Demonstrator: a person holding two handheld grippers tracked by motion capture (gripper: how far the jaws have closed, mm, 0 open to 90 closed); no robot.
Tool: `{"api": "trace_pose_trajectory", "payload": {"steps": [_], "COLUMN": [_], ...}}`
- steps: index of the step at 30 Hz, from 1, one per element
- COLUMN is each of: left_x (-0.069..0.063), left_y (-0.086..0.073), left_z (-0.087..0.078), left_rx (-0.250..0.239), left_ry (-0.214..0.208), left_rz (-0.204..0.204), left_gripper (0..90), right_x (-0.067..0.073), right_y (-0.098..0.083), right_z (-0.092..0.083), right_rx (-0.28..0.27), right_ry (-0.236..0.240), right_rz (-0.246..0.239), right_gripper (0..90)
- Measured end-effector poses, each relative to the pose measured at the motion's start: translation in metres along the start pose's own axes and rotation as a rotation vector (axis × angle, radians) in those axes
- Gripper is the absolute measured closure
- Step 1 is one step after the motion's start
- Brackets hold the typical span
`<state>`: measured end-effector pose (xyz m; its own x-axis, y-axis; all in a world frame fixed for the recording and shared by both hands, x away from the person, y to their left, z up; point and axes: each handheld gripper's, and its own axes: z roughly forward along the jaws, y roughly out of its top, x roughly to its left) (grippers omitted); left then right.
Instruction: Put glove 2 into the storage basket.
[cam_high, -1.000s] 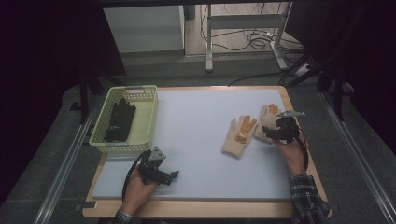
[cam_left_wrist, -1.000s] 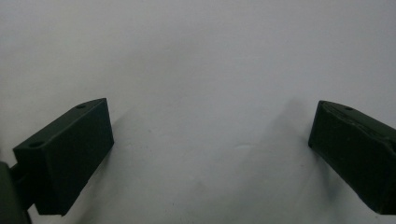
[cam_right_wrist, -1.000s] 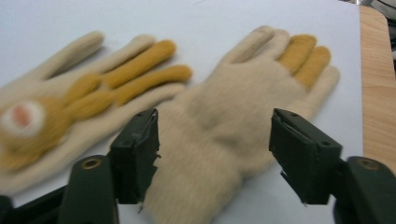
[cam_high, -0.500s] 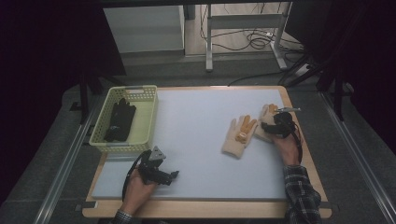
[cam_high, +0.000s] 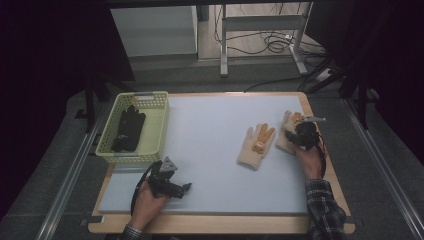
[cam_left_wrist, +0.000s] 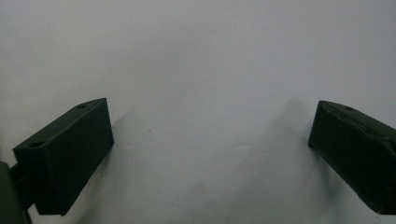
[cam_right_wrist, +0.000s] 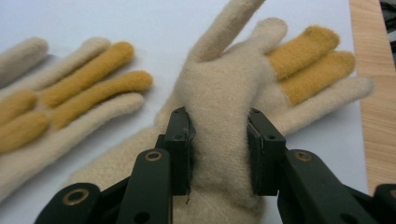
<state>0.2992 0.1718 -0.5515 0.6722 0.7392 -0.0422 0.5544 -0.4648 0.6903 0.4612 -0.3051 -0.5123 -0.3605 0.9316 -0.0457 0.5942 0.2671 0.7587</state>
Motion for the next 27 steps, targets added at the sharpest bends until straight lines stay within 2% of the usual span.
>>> {"api": "trace_pose_trajectory", "payload": {"steps": [6,14,18,21,27], "left_x": [0.0,0.0,0.0,0.0,0.0], "left_y": [0.0,0.0,0.0,0.0,0.0], "left_z": [0.0,0.0,0.0,0.0,0.0], "left_rx": [0.0,0.0,-0.001,0.0,-0.002], "left_ry": [0.0,0.001,0.001,0.001,0.001], "left_rz": [0.0,0.0,0.0,0.0,-0.002], "left_gripper": [0.0,0.0,0.0,0.0,0.0], "right_x": [0.005,0.02,0.032,0.043,0.075], "right_y": [0.0,0.002,0.004,0.006,0.011], "right_z": [-0.018,-0.044,-0.056,-0.065,-0.077], "right_rx": [-0.032,-0.071,-0.08,-0.09,-0.1], "right_ry": [0.033,0.121,0.151,0.2,0.268], "right_rz": [-0.002,-0.006,-0.023,-0.017,-0.043], "right_gripper": [64.9,64.7,64.5,64.4,64.2]}}
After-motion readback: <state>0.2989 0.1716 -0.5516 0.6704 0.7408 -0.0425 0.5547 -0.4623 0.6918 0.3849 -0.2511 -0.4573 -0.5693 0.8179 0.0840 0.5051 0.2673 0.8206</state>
